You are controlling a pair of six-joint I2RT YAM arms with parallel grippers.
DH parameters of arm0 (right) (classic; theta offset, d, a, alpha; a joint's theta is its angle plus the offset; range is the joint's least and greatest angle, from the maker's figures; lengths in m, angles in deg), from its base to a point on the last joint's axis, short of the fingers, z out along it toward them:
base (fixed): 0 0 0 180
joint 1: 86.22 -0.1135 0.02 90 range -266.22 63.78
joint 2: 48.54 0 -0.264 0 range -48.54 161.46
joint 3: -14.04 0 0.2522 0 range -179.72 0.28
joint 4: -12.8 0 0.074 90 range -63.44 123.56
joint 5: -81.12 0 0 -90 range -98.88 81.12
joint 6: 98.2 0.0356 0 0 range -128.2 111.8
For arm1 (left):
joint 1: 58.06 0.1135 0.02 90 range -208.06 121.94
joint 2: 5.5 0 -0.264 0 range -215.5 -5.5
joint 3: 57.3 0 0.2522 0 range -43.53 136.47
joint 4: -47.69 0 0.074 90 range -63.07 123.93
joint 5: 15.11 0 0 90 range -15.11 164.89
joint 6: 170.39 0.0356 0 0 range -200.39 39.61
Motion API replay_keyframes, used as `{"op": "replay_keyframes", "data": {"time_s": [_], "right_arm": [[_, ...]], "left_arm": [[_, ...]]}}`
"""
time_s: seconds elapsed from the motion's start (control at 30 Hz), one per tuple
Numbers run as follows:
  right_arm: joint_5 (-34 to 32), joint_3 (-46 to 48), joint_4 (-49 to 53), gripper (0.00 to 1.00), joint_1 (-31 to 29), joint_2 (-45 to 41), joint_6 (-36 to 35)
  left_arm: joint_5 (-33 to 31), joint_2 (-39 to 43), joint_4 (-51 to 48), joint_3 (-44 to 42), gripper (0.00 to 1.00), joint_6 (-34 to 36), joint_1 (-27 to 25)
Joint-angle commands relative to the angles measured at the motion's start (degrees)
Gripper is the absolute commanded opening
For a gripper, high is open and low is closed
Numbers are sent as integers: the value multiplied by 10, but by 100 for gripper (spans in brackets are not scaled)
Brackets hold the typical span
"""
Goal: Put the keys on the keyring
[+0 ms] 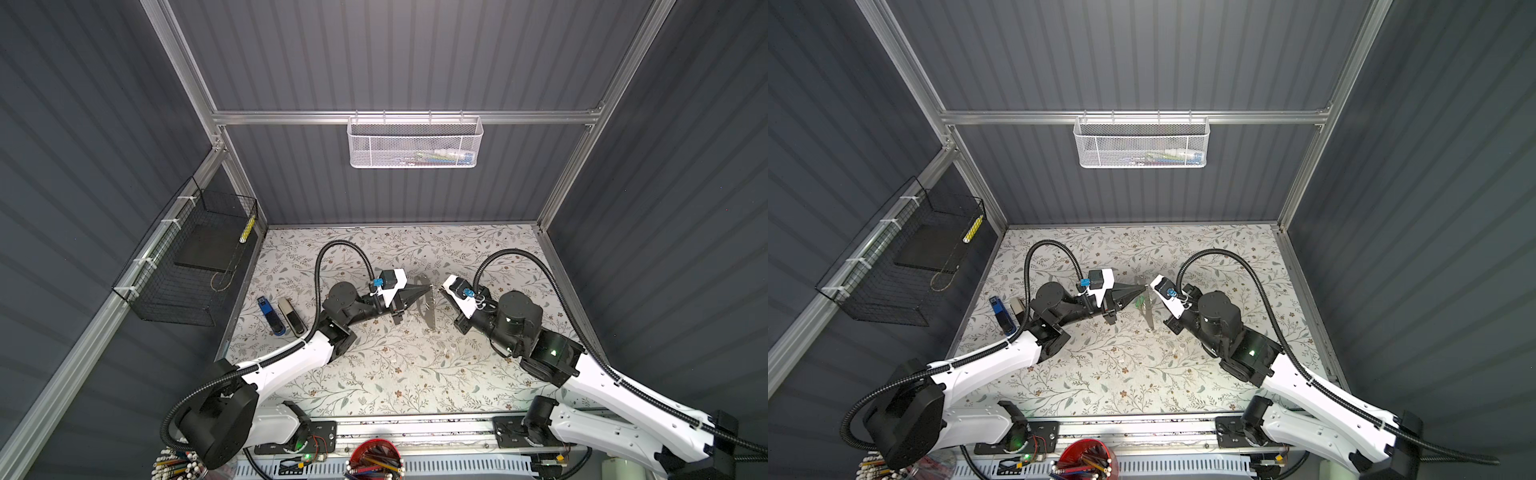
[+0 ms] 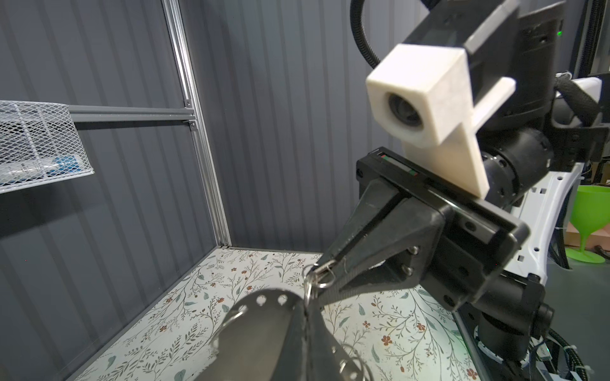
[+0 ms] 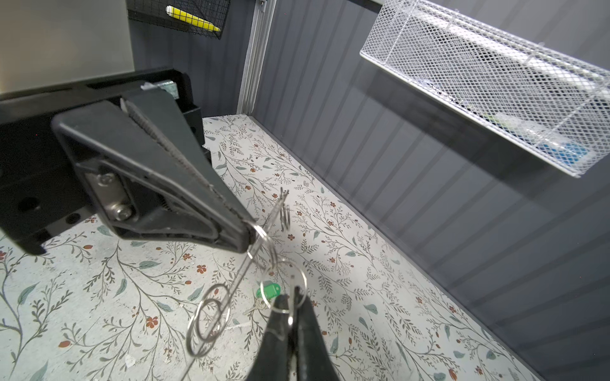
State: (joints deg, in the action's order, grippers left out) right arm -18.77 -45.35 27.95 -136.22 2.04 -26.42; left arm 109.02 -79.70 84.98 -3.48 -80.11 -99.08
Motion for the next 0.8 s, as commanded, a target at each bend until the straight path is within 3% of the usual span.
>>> {"op": "replay_keyframes", "data": {"time_s": [0.0, 0.23, 0.27, 0.4, 0.5, 0.57, 0.77], "right_arm": [[3, -2, 1, 0, 3, 7, 0], [9, -13, 28, 0, 13, 2, -6], [27, -17, 43, 0, 22, 3, -3], [87, -52, 118, 0, 60, 32, 6], [137, -88, 174, 0, 79, 78, -14], [158, -113, 201, 0, 88, 116, -25], [214, -163, 229, 0, 89, 233, -64]], "left_arm": [[14, 7, -9, 11, 0, 14, -2], [-19, 15, -59, 3, 0, 37, 0], [-25, 16, -68, 1, 4, 37, 3], [-73, 28, -68, -18, 42, -2, 23], [-146, 42, -94, -27, 55, -43, 34], [-210, 55, -151, -18, 61, -54, 36], [-329, 90, -293, 1, 65, -56, 39]]}}
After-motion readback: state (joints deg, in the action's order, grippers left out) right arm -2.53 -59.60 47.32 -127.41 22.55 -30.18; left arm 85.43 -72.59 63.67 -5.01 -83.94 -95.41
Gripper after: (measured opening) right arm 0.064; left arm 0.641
